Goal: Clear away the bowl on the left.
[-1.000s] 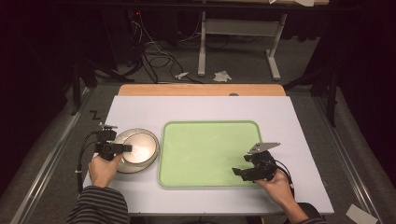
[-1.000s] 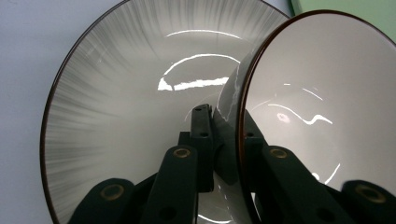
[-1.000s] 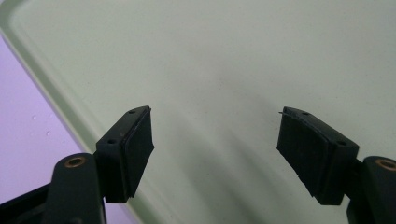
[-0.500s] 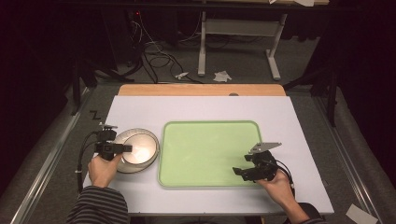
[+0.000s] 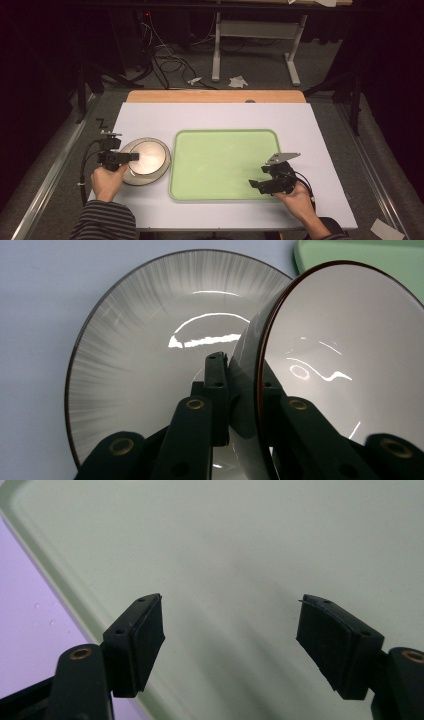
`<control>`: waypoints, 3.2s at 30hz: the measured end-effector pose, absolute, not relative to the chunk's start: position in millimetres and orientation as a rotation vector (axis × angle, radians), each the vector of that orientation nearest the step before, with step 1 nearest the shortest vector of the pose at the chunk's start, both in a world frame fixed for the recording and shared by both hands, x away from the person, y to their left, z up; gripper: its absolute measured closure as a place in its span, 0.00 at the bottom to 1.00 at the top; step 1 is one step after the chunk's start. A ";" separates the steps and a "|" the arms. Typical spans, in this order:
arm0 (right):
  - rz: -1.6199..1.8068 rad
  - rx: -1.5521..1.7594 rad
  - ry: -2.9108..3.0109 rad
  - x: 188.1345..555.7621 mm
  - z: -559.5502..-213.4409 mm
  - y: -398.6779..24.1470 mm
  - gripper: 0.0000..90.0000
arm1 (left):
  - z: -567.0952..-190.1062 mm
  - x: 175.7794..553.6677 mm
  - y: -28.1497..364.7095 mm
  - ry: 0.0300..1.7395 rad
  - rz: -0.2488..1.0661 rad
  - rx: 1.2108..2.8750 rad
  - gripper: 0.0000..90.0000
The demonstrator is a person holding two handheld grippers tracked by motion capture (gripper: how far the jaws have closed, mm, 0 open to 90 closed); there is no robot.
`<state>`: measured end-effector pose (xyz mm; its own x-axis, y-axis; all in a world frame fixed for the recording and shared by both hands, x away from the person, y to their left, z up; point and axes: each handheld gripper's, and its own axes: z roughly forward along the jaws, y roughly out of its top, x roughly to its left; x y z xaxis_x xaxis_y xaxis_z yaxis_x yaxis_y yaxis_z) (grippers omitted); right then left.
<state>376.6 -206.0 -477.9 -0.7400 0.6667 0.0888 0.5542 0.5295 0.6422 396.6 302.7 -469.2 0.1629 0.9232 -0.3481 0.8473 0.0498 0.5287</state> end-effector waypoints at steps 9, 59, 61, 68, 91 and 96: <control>1.011 1.055 2.597 376.4 -477.4 -206.6 0.32 | -457.3 390.7 301.0 1.647 0.175 1.781 0.91; 1.021 1.072 2.580 376.9 -475.9 -209.6 0.31 | -419.3 390.3 210.3 1.285 0.139 1.955 0.91; 1.021 1.071 2.579 376.8 -476.1 -209.5 0.31 | -419.2 392.5 205.6 1.274 0.134 1.966 0.91; 1.023 1.076 2.576 377.2 -476.0 -209.7 0.31 | -418.1 397.2 191.0 1.238 0.106 1.992 0.91; 1.021 1.072 2.577 377.3 -475.8 -209.9 0.31 | -417.2 422.9 132.4 1.137 0.021 2.056 0.91; 1.021 1.072 2.578 376.3 -475.4 -209.5 0.32 | -419.3 434.0 116.6 1.129 0.000 2.075 0.90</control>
<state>376.3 -209.5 -475.4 -0.7276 0.6787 0.1001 0.5632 0.5077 0.6519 434.0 116.6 -419.3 0.6088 0.7187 -0.3359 0.7187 -0.3204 0.6172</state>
